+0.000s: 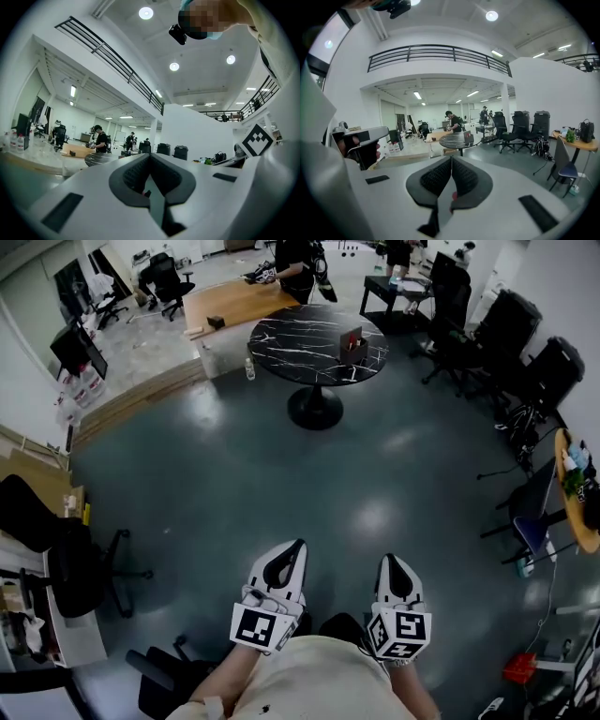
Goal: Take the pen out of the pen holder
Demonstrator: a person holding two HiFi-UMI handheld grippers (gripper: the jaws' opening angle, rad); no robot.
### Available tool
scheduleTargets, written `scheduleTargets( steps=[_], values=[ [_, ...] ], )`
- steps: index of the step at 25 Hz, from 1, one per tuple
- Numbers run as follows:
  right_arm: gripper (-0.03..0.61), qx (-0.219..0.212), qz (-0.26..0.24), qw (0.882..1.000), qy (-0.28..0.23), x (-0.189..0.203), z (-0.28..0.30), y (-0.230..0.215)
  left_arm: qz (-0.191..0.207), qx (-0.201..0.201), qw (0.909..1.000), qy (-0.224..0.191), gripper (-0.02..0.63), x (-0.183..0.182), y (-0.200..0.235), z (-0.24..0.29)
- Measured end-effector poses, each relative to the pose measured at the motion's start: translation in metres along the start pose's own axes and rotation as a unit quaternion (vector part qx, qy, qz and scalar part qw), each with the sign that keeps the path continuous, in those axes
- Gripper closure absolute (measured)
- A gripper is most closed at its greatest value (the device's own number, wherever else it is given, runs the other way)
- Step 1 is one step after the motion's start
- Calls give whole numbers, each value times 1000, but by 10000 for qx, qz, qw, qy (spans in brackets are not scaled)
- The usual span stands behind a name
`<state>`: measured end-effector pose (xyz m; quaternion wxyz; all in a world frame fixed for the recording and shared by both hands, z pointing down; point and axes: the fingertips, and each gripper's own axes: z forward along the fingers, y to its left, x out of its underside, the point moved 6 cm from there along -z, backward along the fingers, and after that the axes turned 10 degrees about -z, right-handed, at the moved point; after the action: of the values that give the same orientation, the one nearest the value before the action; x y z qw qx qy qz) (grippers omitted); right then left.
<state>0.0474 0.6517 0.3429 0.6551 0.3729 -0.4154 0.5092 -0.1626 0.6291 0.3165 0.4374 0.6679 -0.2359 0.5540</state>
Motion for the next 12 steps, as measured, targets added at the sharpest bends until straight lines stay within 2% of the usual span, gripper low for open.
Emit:
scheduleTargets(
  steps=[7,12],
  values=[
    [560,251,38,9996,-106,-17,25,-6,-39,209,9998,-8,604,-7,18,31],
    [560,349,60,9994,37,-18,44,-21,-86,289,9995,18,604,-7,23,62]
  ],
)
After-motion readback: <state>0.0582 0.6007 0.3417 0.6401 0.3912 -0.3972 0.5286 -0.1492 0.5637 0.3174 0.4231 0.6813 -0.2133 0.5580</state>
